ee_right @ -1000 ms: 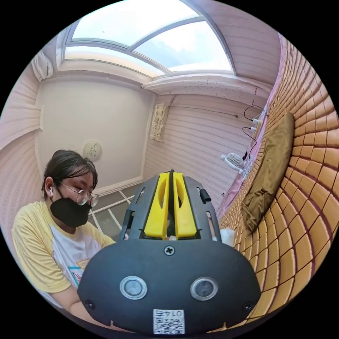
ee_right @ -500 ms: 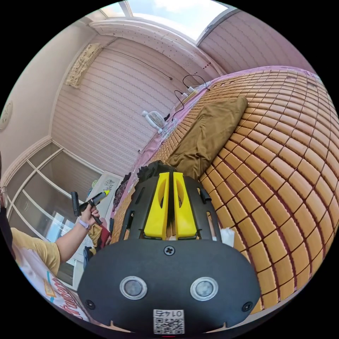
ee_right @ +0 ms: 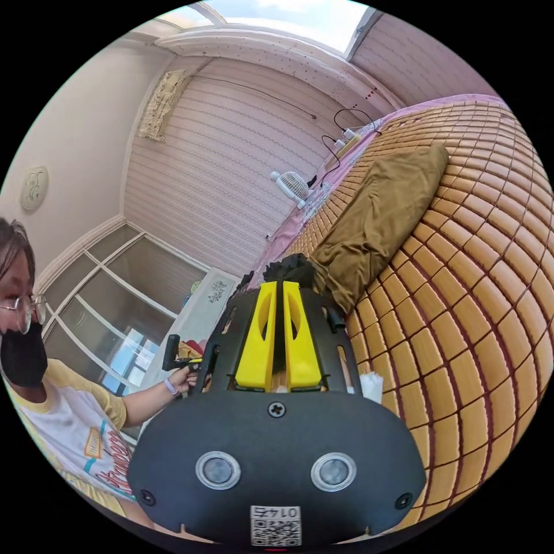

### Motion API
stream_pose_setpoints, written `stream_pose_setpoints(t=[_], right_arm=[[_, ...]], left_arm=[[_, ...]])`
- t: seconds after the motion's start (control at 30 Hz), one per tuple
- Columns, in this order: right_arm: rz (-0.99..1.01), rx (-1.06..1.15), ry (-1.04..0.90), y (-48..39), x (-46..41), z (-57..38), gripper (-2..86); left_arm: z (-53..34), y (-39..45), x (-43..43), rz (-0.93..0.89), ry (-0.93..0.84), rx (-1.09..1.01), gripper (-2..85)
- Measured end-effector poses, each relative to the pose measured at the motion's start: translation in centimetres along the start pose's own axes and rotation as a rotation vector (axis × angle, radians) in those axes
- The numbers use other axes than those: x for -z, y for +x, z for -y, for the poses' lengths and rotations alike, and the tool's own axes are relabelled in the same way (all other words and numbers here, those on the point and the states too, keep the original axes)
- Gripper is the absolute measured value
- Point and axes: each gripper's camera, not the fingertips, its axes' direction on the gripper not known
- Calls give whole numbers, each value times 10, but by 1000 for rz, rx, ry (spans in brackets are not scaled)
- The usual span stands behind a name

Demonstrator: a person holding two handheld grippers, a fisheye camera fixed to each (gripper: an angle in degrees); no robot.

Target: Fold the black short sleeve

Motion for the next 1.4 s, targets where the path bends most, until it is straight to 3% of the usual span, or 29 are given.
stream_pose_setpoints(t=[0.1, 0.17, 0.33, 0.43, 0.57, 0.7, 0.77, 0.8, 0.87, 1.03, 1.13, 1.23, 1.4], right_arm=[[-41, 12, -5, -4, -8, -1, 10], [-95, -12, -26, -2, -24, -4, 10], [-315, 19, -132, -13, -66, -9, 11], [-484, 86, -198, -26, -90, -11, 12], [-690, 179, -275, -40, -126, -16, 13], [-692, 191, -274, -43, -142, -18, 18], [-630, 160, -248, -40, -144, -18, 25], [-615, 151, -245, -38, -144, -18, 27], [-614, 115, -215, -32, -137, -17, 44], [-667, 53, -181, -24, -118, -15, 70], [-585, 42, -174, -22, -121, -14, 73], [-535, 67, -294, -22, -147, -12, 76], [-659, 102, -495, -24, -186, -14, 86]], left_arm=[[-12, -22, 59, -167, 178, 55, -6], [-10, -60, 79, -265, 354, 199, 8], [-15, -100, 50, -247, 507, 388, 47], [-19, -96, 12, -228, 438, 415, 51], [-9, -80, -34, -48, 271, 362, 65], [23, -60, -66, 71, 146, 248, 86], [46, -52, -91, 149, 32, 212, 62], [49, -51, -90, 163, 60, 204, 46], [60, -55, -92, 124, 44, 187, 4], [52, -49, -74, 99, 33, 147, -9], [36, -47, -62, 79, 38, 153, -9], [24, -46, -58, 22, 33, 184, -9], [6, -32, -65, 34, -43, 169, -9]])
